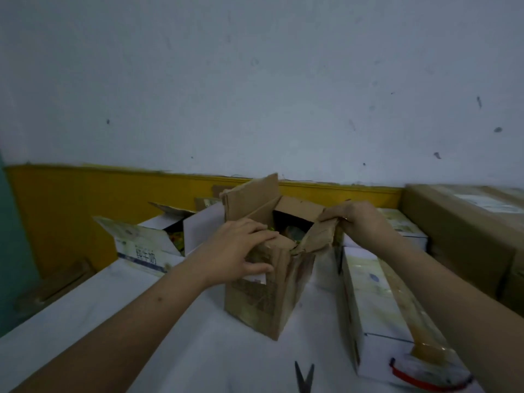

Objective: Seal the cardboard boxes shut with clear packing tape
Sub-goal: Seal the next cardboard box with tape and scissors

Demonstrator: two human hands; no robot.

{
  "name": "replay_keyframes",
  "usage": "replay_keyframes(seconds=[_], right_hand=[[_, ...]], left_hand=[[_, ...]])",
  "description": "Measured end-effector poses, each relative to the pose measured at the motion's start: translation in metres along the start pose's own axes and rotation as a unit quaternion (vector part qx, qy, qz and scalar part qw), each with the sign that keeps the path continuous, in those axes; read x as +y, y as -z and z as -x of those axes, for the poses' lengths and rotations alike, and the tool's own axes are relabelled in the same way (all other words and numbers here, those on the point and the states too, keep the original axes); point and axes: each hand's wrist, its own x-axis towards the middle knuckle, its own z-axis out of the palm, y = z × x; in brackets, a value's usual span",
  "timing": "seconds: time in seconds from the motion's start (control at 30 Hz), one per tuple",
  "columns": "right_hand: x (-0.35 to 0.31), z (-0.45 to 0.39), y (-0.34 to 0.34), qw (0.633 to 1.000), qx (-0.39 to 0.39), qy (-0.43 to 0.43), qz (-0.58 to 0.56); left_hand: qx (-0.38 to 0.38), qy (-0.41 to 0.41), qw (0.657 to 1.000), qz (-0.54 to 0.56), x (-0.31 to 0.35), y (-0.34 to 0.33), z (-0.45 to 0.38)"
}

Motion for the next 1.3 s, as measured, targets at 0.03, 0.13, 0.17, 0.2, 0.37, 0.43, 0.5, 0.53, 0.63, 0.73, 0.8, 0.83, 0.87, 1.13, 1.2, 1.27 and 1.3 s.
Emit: replay_keyframes(seconds=[0.03, 0.13, 0.17, 0.2, 0.37, 0.43, 0.5, 0.53, 0.63, 0.73, 0.8, 0.83, 0.87, 1.13, 1.2, 1.27, 1.3], right_hand=[[-0.001, 0.005, 0.001, 1.0, 0.011, 0.004, -0.016], [-0.005, 0.014, 0.007, 0.998, 0.021, 0.001, -0.066], [-0.008, 0.016, 0.009, 0.996, 0.022, -0.003, -0.087], [-0.013, 0.019, 0.011, 0.994, 0.022, -0.008, -0.11], [-0.033, 0.024, 0.024, 0.991, -0.012, -0.029, -0.127], [-0.042, 0.025, 0.032, 0.994, -0.07, -0.012, -0.083], [-0.056, 0.026, 0.042, 0.99, -0.125, 0.016, -0.061], [-0.065, 0.027, 0.048, 0.989, -0.136, 0.028, -0.059], [-0.084, 0.031, 0.061, 0.99, -0.112, 0.053, -0.064], [-0.09, 0.035, 0.062, 0.99, -0.108, 0.051, -0.078], [-0.089, 0.035, 0.058, 0.991, -0.097, 0.04, -0.083], [-0.088, 0.036, 0.056, 0.992, -0.086, 0.04, -0.082], [-0.089, 0.037, 0.055, 0.993, -0.075, 0.043, -0.082], [-0.068, 0.049, 0.053, 0.991, -0.091, 0.023, -0.093], [-0.058, 0.051, 0.055, 0.993, -0.11, 0.007, -0.042], [-0.055, 0.05, 0.061, 0.989, -0.148, -0.015, 0.008], [-0.056, 0.051, 0.068, 0.981, -0.186, -0.023, 0.044]], left_hand=[[-0.033, 0.006, 0.999, -0.004, 0.003, 0.005, 0.001], [-0.156, 0.039, 0.987, -0.016, 0.02, 0.025, -0.003], [-0.198, 0.058, 0.979, 0.007, 0.025, 0.032, -0.005], [-0.233, 0.073, 0.969, 0.042, 0.03, 0.038, -0.008], [-0.281, 0.078, 0.947, 0.133, 0.039, 0.053, -0.01], [-0.214, 0.073, 0.967, 0.12, 0.038, 0.054, -0.004], [-0.139, 0.056, 0.986, 0.067, 0.039, 0.057, 0.001], [-0.099, 0.044, 0.993, 0.038, 0.041, 0.059, 0.003], [0.008, 0.022, 1.0, 0.014, 0.043, 0.07, 0.01], [0.011, 0.023, 0.998, 0.062, 0.045, 0.081, 0.024], [0.005, 0.021, 0.997, 0.077, 0.046, 0.086, 0.031], [0.01, 0.017, 0.997, 0.077, 0.046, 0.087, 0.034], [0.019, 0.014, 0.997, 0.075, 0.046, 0.089, 0.038], [0.046, 0.017, 0.989, 0.136, 0.042, 0.077, 0.065], [0.03, 0.008, 0.986, 0.163, 0.052, 0.065, 0.067], [0.049, -0.014, 0.992, 0.113, 0.065, 0.051, 0.065], [0.079, -0.029, 0.994, 0.075, 0.072, 0.045, 0.062]])
